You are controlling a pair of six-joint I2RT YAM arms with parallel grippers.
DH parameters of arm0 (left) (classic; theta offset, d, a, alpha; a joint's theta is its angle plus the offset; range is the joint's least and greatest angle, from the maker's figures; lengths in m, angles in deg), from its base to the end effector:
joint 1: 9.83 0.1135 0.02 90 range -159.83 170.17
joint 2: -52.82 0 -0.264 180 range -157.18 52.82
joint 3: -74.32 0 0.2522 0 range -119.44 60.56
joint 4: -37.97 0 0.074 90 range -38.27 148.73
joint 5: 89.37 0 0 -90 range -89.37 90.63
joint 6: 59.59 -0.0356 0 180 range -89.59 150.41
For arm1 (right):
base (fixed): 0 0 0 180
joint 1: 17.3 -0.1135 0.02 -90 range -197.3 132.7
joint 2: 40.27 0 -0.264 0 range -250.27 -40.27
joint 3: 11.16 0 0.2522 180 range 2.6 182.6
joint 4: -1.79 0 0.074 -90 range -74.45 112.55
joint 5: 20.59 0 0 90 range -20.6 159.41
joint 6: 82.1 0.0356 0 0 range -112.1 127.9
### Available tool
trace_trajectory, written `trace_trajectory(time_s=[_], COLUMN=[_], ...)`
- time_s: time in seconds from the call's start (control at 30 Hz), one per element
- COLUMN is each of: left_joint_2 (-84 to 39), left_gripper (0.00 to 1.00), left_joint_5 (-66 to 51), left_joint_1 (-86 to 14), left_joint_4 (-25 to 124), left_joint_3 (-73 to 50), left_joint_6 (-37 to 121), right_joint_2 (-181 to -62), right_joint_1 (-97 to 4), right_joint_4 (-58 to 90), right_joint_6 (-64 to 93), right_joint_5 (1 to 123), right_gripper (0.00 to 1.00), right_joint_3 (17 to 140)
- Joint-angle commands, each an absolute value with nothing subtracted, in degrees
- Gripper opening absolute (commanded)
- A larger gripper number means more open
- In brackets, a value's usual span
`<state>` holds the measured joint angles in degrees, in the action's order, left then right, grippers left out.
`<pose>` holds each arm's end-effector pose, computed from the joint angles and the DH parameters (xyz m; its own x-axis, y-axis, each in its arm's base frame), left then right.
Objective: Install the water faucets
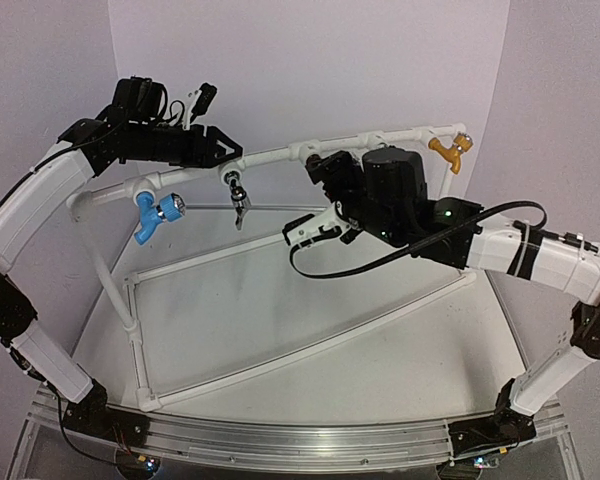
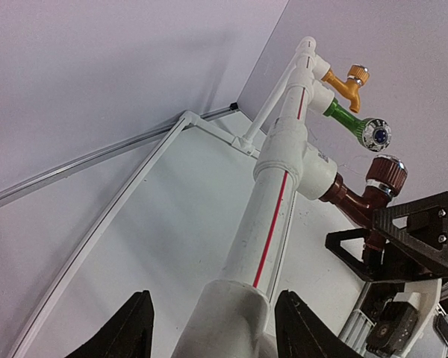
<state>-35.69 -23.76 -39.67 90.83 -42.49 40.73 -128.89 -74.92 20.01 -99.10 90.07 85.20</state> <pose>0.2807 -0.1779 0.4527 -0.4943 0.0954 -0.8641 0.7018 0.6304 -0.3318 0.2083 0.3050 0.3919 0.6065 -0.7145 0.3489 0.0836 -0.3791 -0.9216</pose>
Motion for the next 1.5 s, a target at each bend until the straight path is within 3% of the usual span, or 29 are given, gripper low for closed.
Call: trace_trajectory(time_s=[0.0,0.23,0.47,0.8,1.13,1.47], left_joint_2=[-37.24,-37.09,-37.75,-38.04,-38.42,-37.66], left_gripper=[0.58,0.58,0.58,0.58,0.58,0.58], left_joint_5=[-23.51,-23.10,-23.45,-23.43,-23.67,-23.78], left_joint_1=[-39.87,-39.86,-39.86,-39.87,-39.88,-39.88], left_joint_4=[104.68,105.02,105.02,105.17,104.79,104.17], left_joint_3=[-39.25,-39.01,-39.62,-39.93,-39.93,-39.02], left_joint_6=[40.86,40.78,41.03,41.22,41.31,41.60], right_joint_2=[-132.34,-134.78,-134.99,-134.92,-134.51,-129.15], right_joint_1=[-75.06,-75.05,-74.92,-74.80,-74.51,-72.24], right_joint_4=[10.62,9.71,9.23,9.22,6.31,-2.47], right_joint_6=[-99.37,-89.01,-81.55,-56.19,-7.28,44.74], right_joint_5=[96.69,101.61,102.66,99.95,100.76,92.28], right_gripper=[0.93,0.75,0.64,0.24,0.00,0.00], right_joint_3=[88.12,90.18,89.75,90.78,91.33,85.14])
